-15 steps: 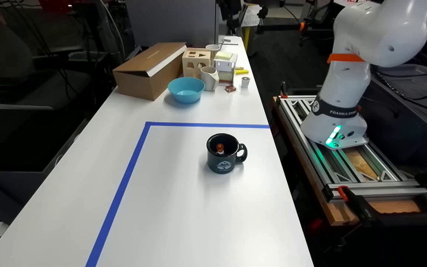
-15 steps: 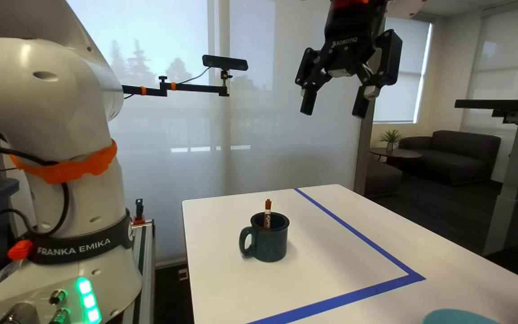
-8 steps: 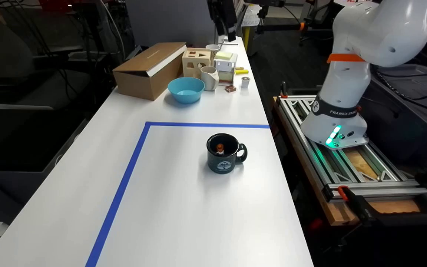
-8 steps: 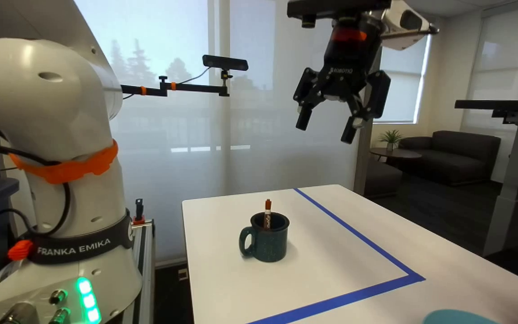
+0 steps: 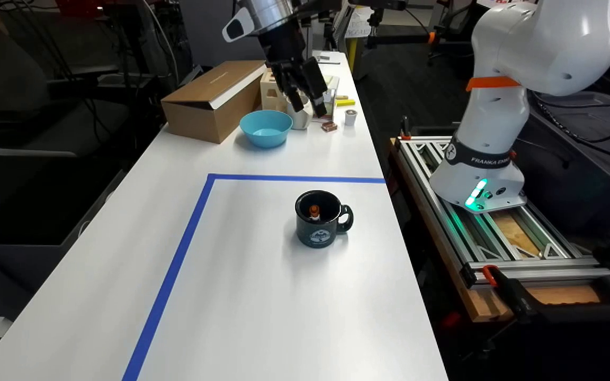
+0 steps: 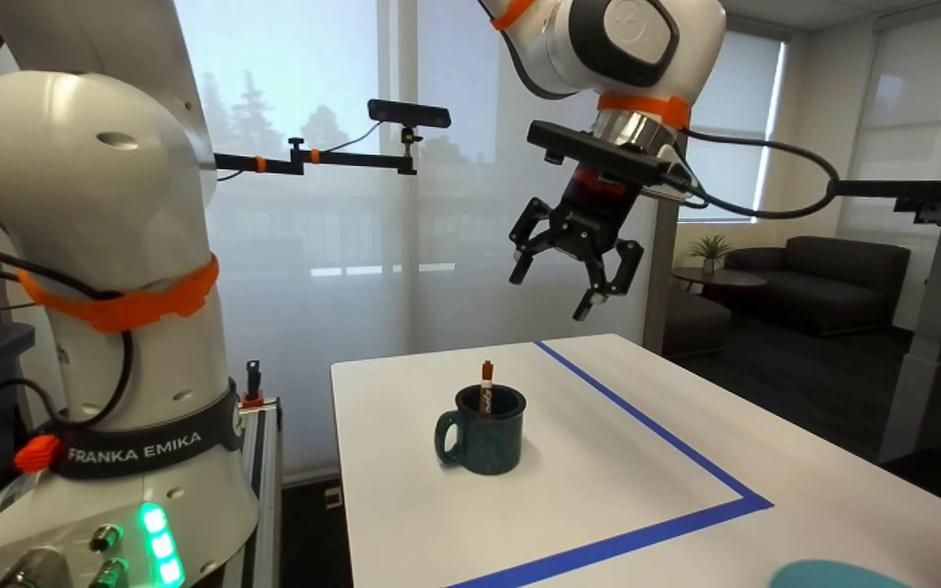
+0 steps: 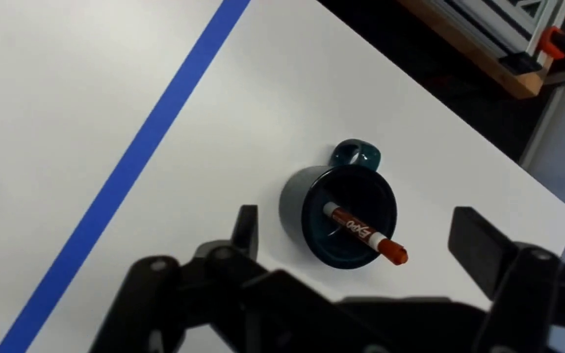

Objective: Remove the marker from the cup and put it on the table

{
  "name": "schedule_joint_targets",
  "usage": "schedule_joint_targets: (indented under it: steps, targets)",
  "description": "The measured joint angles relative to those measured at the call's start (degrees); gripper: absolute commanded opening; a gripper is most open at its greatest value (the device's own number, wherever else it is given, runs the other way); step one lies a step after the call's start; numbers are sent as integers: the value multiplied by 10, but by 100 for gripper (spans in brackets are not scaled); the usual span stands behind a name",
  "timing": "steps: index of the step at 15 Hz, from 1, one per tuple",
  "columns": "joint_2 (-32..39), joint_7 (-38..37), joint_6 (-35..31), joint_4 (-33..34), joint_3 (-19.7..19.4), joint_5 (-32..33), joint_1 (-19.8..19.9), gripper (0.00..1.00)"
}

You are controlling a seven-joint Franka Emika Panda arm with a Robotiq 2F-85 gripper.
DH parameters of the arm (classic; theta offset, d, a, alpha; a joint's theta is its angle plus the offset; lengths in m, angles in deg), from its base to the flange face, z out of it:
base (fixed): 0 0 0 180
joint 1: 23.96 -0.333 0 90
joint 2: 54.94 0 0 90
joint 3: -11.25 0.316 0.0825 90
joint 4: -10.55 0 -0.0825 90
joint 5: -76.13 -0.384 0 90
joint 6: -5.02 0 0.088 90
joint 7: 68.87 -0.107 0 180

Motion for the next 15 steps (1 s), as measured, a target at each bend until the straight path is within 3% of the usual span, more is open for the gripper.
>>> schedule_joint_targets:
  steps: [8, 15]
  targets:
    - [75, 22, -18, -1, 73, 6, -13, 100]
    - [114, 24, -80, -15, 124, 47, -37, 100]
